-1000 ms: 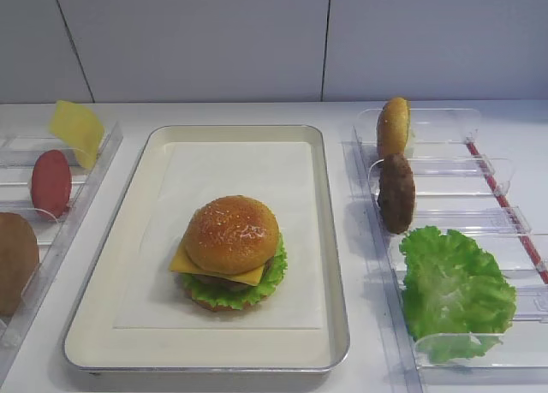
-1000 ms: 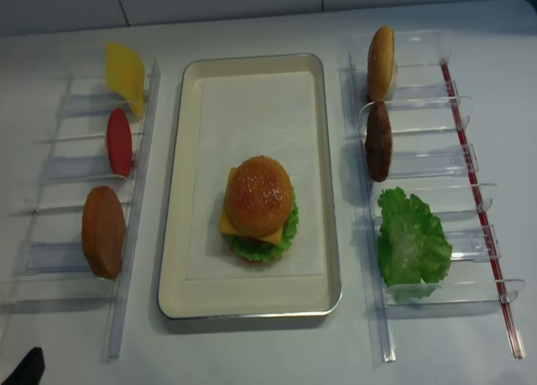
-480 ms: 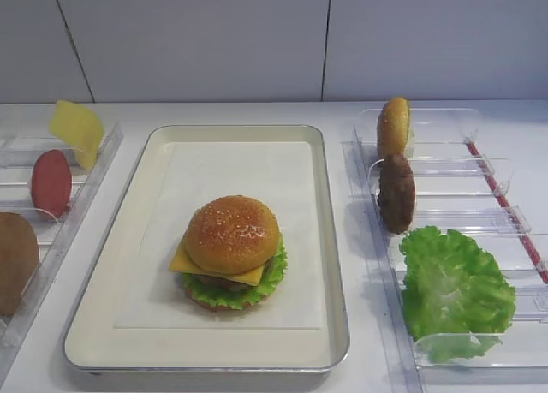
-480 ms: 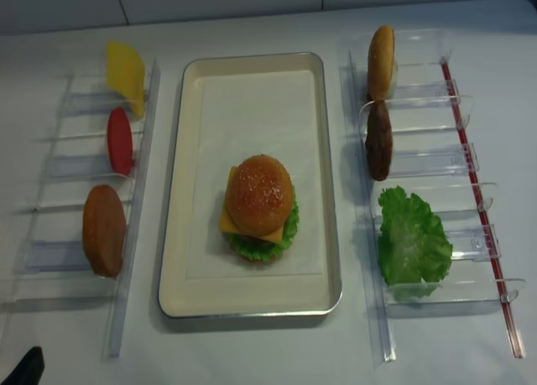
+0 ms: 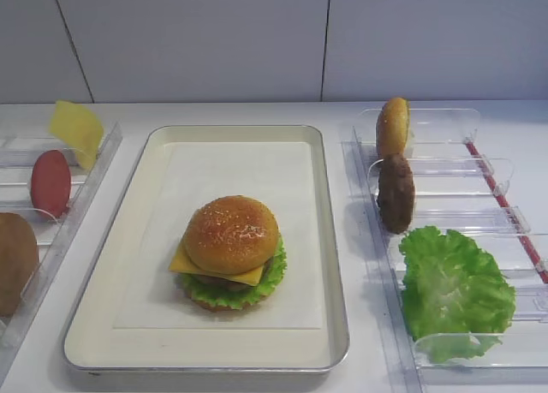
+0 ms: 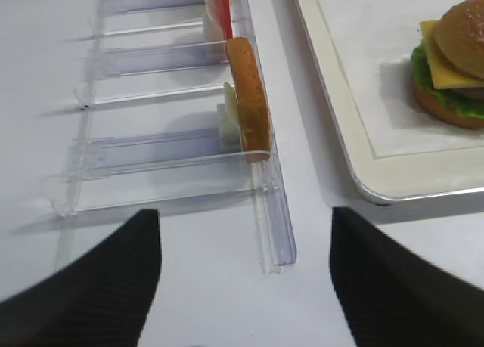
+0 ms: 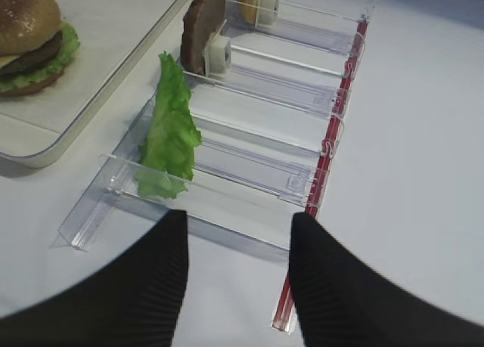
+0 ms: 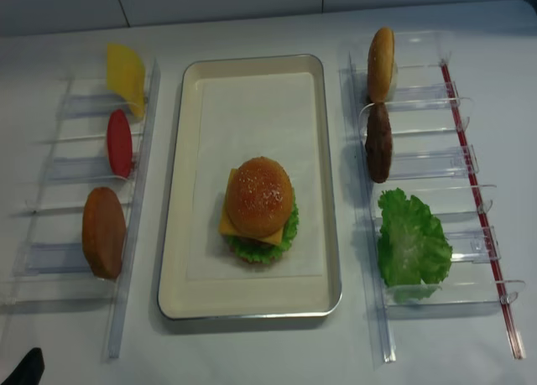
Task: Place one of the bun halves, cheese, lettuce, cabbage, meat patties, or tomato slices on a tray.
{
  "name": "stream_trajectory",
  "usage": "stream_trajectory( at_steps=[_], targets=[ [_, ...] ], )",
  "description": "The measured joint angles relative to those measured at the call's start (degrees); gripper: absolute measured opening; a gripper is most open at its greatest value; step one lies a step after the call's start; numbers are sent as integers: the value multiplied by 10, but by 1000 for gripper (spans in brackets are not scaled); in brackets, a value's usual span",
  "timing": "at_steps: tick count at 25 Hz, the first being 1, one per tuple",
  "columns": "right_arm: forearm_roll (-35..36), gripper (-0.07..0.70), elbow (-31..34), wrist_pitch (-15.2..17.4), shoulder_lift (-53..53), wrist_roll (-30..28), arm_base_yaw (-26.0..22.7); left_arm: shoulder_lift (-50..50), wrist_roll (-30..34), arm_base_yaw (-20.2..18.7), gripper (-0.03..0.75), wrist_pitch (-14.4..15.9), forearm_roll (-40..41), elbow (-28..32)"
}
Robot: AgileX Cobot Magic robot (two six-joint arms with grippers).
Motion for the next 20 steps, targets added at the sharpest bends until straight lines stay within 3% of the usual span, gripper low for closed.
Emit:
stream_trajectory(
  at_steps=[11, 20],
  targets=[
    [-42, 347, 0, 0, 0, 61, 0, 0, 0, 0, 433, 0, 0, 0],
    [-19, 347, 0, 0, 0, 28, -14, 0, 0, 0, 433, 0, 0, 0]
  ],
)
